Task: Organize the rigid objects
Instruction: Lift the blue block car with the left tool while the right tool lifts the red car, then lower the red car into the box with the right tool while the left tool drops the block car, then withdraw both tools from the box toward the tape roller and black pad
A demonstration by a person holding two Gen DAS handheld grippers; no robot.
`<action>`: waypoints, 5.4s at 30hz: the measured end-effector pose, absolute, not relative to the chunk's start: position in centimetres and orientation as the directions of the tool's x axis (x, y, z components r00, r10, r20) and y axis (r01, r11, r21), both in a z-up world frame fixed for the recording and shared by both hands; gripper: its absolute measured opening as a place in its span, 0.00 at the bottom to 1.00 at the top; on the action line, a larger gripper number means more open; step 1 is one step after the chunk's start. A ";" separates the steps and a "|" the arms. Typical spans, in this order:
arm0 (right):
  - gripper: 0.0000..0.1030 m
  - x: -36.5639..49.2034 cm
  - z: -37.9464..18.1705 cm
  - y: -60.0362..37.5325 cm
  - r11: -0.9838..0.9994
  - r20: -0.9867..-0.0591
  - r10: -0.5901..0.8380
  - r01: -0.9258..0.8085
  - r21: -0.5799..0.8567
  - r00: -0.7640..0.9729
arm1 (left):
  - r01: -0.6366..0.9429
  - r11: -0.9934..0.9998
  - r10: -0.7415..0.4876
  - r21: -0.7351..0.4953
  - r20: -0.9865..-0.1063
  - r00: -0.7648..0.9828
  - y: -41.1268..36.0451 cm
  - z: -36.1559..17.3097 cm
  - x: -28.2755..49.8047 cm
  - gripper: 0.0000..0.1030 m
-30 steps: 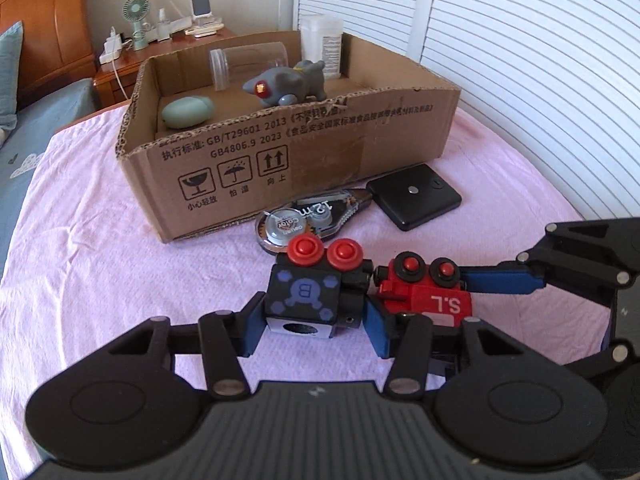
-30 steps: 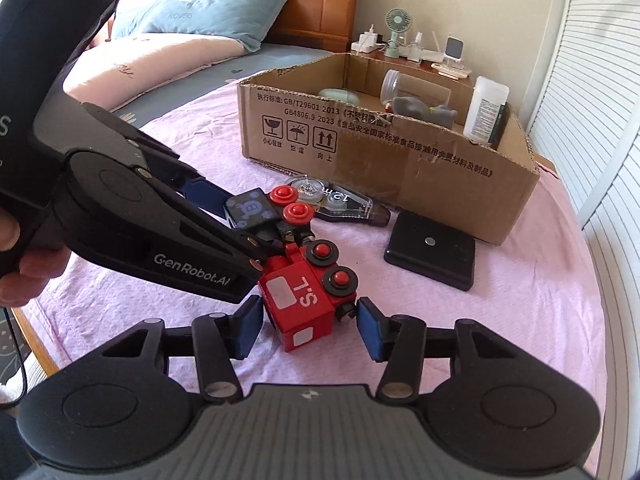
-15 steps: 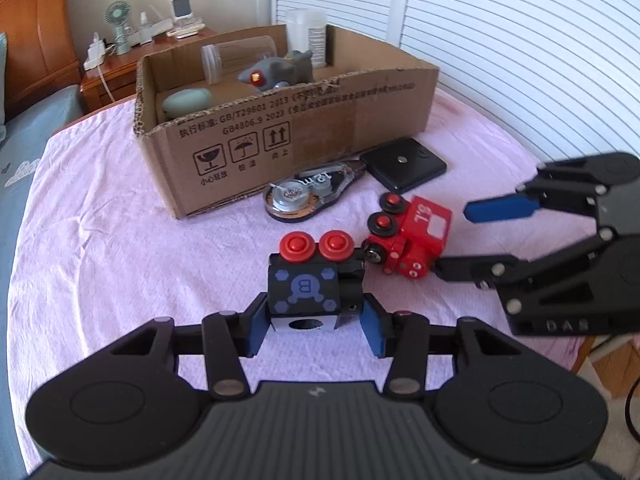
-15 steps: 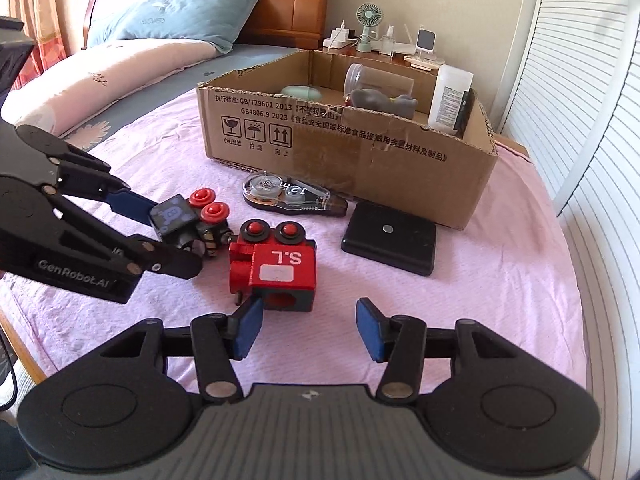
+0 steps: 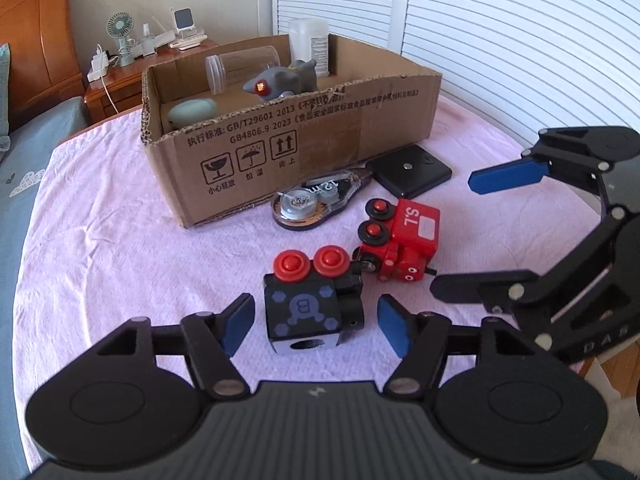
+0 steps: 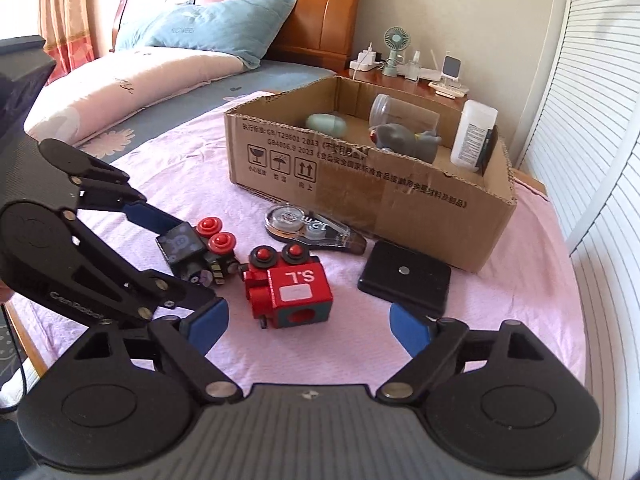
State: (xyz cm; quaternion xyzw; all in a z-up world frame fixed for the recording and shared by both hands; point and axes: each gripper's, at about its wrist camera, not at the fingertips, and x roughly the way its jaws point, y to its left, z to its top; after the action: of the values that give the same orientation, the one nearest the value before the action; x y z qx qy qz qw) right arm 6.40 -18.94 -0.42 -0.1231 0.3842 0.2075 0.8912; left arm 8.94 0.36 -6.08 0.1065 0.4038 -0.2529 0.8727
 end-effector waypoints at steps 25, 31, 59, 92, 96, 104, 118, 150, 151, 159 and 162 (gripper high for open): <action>0.73 7.2 -2.3 -15.9 0.624 -0.754 0.408 -0.760 -0.181 0.515 | 0.840 0.542 -0.495 -0.013 -0.813 0.307 1.7 -6.1 8.8 0.51; 0.67 8.4 -1.9 -15.5 0.598 -0.785 0.408 -0.786 -0.155 0.466 | 0.823 0.568 -0.494 -0.020 -0.808 0.321 1.9 -6.1 8.8 0.51; 0.57 8.7 -1.9 -15.6 0.667 -0.817 0.412 -0.744 -0.030 0.403 | 0.718 0.696 -0.428 -0.029 -0.819 0.382 2.3 -5.8 8.6 0.51; 0.55 18.2 6.9 -21.3 0.893 -0.708 0.223 -0.433 -0.128 0.670 | 0.537 0.843 -0.340 0.034 -0.740 0.581 1.4 4.0 14.4 0.48; 0.55 21.3 5.2 -21.1 0.909 -0.743 0.197 -0.403 -0.105 0.639 | 0.525 0.850 -0.332 0.038 -0.735 0.591 1.0 4.3 16.2 0.48; 0.72 23.4 3.0 -20.5 0.931 -0.759 0.155 -0.351 -0.102 0.632 | 0.508 0.860 -0.321 0.038 -0.735 0.597 0.5 4.5 18.7 0.48; 1.00 16.8 6.6 -21.3 0.971 -0.745 0.083 -0.222 -0.089 0.662 | 0.467 0.884 -0.285 0.030 -0.758 0.587 -1.1 4.3 23.4 0.48; 1.00 11.2 6.2 -24.5 0.996 -0.755 0.084 -0.056 0.063 0.650 | 0.287 0.958 -0.178 0.025 -0.733 0.657 -0.3 7.2 16.8 0.96; 1.00 11.0 6.2 -24.4 0.996 -0.756 0.085 -0.058 0.063 0.649 | 0.296 0.955 -0.191 0.015 -0.731 0.655 -0.3 7.5 16.0 0.96; 1.00 9.7 5.8 -24.9 0.998 -0.756 0.068 -0.044 0.052 0.651 | 0.318 0.947 -0.192 0.044 -0.715 0.672 -1.3 7.5 10.1 0.98; 1.00 9.8 4.7 -25.1 0.998 -0.761 0.057 -0.033 0.046 0.646 | 0.280 0.958 -0.171 0.056 -0.674 0.718 -1.3 6.2 9.0 0.98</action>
State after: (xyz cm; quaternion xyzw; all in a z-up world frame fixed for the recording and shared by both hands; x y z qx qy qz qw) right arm 9.77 -25.10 4.73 0.0141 0.4199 0.0246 0.9071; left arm 9.01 -1.32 6.22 0.0774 0.3548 -0.1221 0.9237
